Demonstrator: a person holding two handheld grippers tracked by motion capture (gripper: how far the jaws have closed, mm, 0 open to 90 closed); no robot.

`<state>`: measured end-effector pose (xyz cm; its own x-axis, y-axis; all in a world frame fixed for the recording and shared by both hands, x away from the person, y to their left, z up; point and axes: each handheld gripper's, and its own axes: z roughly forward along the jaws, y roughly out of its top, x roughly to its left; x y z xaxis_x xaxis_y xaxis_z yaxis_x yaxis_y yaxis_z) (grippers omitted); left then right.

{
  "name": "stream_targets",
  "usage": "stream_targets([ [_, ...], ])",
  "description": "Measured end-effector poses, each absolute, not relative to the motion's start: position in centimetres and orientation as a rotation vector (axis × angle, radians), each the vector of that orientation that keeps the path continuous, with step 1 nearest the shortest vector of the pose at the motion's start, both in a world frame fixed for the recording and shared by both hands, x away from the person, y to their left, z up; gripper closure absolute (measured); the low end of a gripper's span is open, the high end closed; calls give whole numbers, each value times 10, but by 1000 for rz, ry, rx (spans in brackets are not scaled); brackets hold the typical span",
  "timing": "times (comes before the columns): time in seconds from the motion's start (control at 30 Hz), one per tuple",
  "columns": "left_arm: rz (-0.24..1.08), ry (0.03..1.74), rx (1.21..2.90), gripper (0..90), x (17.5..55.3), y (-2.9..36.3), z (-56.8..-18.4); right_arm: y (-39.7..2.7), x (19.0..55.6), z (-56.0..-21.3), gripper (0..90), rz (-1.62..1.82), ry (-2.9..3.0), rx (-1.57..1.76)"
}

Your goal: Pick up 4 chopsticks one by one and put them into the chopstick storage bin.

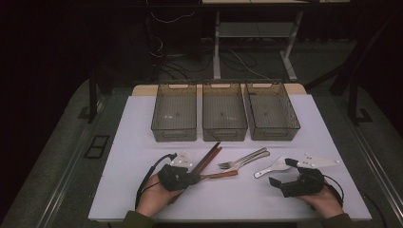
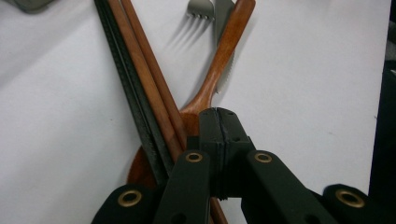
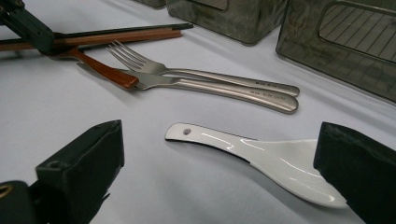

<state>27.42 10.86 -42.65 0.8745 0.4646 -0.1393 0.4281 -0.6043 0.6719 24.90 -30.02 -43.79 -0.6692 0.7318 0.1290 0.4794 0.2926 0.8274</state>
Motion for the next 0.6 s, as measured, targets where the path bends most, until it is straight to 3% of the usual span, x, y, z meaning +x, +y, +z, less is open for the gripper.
stream_targets([
  [0.33,133,726,2210,875,293,122,-419,-299,249,-438,14,1316,2296,1105],
  [0.6,156,762,2189,756,306,122,-424,-298,249,-439,14,1312,2296,1106],
])
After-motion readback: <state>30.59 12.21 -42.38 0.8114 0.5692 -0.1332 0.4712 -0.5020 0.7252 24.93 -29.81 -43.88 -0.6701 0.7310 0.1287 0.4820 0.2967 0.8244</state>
